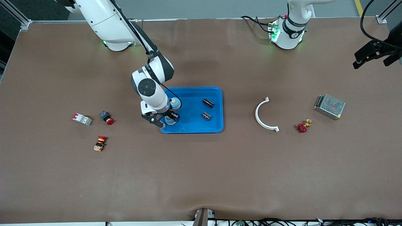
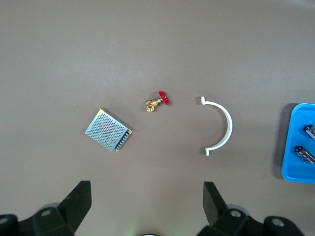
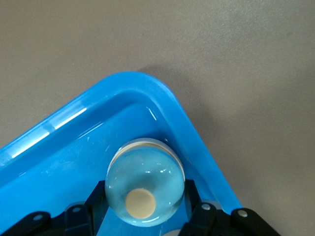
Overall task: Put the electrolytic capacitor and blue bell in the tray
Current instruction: 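Carry the bell into the tray with the right gripper and release it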
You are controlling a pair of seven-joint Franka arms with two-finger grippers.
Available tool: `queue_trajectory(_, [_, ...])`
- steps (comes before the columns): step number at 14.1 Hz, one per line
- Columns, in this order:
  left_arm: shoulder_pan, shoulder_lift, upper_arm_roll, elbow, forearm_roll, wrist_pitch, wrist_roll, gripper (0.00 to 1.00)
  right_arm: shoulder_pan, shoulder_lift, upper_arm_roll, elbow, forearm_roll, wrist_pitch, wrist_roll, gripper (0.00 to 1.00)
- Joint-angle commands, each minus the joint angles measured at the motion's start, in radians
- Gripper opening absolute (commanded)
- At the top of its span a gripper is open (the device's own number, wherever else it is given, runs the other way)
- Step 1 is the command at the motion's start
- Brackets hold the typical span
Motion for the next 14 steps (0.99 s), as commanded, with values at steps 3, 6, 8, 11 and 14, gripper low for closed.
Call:
queue_trajectory(3, [0.001,-0.021,-0.010,-0.020,-0.009,-0.018,0.026,1.00,0.012,0.021,-0.008,0.031,-0.026,-0.001,0.036,0.00])
queue_trajectory(6, [-0.002,-0.015,-0.015,-0.036,-0.014,-0.009,0.026,1.00,0.013,0.026,-0.008,0.041,-0.027,0.001,0.082,1.00])
queue_trajectory(8, [-0.011,-0.012,-0.033,-0.057,-0.017,0.011,0.020,1.00,0.012,0.025,-0.008,0.050,-0.029,-0.002,0.083,1.00])
queue_trajectory(11, [-0.008,-0.010,-0.061,-0.066,-0.017,0.032,0.016,1.00,0.007,0.011,-0.007,0.082,-0.027,-0.065,0.069,1.00])
queue_trajectory(14, [-0.008,-0.012,-0.063,-0.066,-0.017,0.032,0.018,1.00,-0.005,0.006,-0.007,0.230,-0.026,-0.323,0.058,1.00])
